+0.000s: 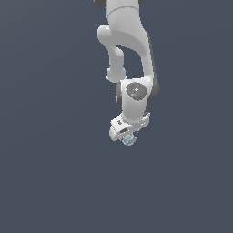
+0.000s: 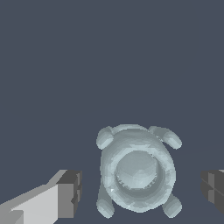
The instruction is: Pick up the object and move it to a goal position.
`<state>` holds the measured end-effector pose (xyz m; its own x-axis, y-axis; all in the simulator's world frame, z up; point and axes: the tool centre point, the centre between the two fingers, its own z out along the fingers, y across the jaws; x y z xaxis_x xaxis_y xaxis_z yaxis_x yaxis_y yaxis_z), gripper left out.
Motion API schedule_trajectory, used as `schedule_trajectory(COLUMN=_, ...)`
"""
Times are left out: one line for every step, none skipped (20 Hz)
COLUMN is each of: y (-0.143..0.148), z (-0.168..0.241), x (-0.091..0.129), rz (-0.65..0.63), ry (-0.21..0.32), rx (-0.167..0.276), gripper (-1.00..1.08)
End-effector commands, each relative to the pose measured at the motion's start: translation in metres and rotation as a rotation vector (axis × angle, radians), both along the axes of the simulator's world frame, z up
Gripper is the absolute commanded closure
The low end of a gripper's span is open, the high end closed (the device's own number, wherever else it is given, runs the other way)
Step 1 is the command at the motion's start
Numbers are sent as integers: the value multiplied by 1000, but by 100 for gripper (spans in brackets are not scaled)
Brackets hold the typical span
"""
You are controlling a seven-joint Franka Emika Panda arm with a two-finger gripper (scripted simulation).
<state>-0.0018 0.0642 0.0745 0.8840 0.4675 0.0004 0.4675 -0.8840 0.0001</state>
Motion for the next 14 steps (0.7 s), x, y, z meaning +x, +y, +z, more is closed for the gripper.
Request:
schedule_trajectory(y=0, z=-14, x=-1, rz=2, ry=1, rx=0, gripper=-92)
schedule_trajectory(y=0, z=-19, x=-1, rz=2, ry=1, rx=0, gripper=-92)
schedule_trajectory(y=0, z=-23, x=-1, rz=2, ry=1, rx=0, gripper=-92)
schedule_trajectory(y=0, z=-27, x=-1, rz=3, ry=1, rx=0, gripper=-92)
schedule_trajectory(y=0, z=-30, x=-1, rz=3, ry=1, rx=0, gripper=-92)
schedule_trajectory(y=0, z=-32, x=-1, rz=4, ry=0, rx=0, gripper=-92)
schedule_trajectory(y=0, z=-33, x=0, rz=4, ry=0, rx=0, gripper=-92)
schedule_trajectory(y=0, z=-34, x=0, rz=4, ry=0, rx=0, gripper=-92)
schedule_trajectory(y=0, z=-34, x=0, rz=4, ry=0, rx=0, gripper=-92)
schedule_trajectory(y=0, z=-34, x=0, rz=4, ry=0, rx=0, gripper=108)
schedule_trajectory(y=0, z=-34, x=0, rz=4, ry=0, rx=0, gripper=108)
schedule_trajectory(y=0, z=-34, x=0, rz=4, ry=0, rx=0, gripper=108)
schedule_trajectory(y=0, z=-34, x=0, rz=4, ry=0, rx=0, gripper=108)
schedule_trajectory(y=0, z=-34, x=0, rz=4, ry=0, rx=0, gripper=108)
